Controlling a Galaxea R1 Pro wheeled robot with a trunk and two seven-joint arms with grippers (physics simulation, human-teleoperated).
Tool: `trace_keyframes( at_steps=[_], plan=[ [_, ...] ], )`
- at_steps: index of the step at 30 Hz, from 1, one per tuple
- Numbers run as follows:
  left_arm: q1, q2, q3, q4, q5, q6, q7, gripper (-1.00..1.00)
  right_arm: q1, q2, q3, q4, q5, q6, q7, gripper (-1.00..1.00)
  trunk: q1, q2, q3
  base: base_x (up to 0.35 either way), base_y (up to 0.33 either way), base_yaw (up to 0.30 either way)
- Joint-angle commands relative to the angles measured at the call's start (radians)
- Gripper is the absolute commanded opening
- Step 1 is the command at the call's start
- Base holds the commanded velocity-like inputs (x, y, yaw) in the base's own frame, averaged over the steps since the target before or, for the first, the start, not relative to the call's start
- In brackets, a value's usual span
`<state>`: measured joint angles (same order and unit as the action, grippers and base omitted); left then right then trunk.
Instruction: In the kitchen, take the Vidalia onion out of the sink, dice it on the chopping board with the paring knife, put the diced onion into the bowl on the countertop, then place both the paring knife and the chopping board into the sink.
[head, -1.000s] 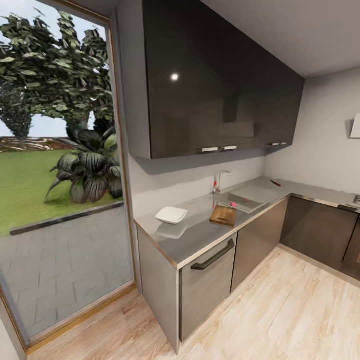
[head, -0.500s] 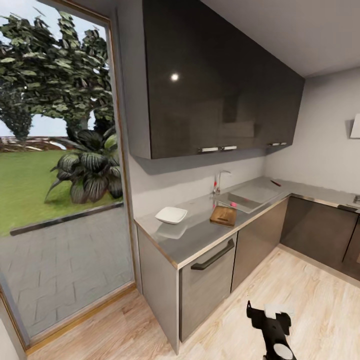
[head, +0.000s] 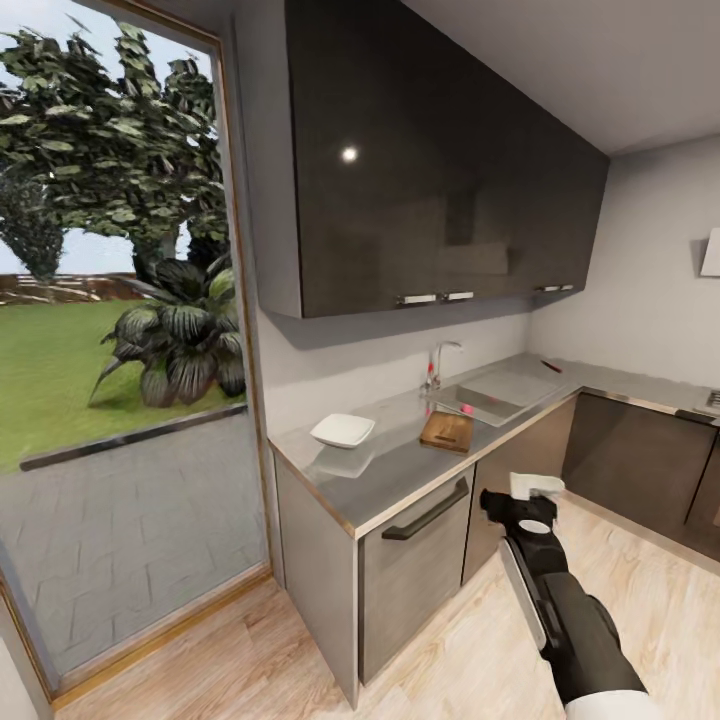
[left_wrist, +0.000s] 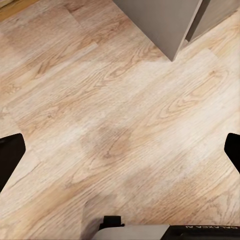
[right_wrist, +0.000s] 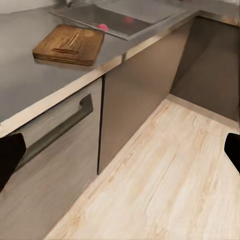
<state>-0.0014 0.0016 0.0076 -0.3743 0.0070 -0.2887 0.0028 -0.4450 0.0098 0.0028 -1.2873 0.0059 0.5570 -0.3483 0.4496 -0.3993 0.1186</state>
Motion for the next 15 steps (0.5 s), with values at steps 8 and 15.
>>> trace_keyframes(
  at_steps=[8, 15],
  plan=[
    [0.0, -0.003, 0.0, 0.004, 0.0, -0.003, -0.001, 1.0, -0.22, 0.006, 0.0, 0.099, -0.004, 0.09, -0.054, 1.0, 0.0, -0.001, -0.001, 0.019, 0.0, 0.0],
    [0.0, -0.004, 0.0, 0.006, -0.002, -0.003, -0.001, 1.0, -0.427, 0.008, -0.001, 0.324, -0.008, 0.094, -0.06, 1.0, 0.0, -0.001, -0.001, 0.231, 0.101, 0.0]
  ],
)
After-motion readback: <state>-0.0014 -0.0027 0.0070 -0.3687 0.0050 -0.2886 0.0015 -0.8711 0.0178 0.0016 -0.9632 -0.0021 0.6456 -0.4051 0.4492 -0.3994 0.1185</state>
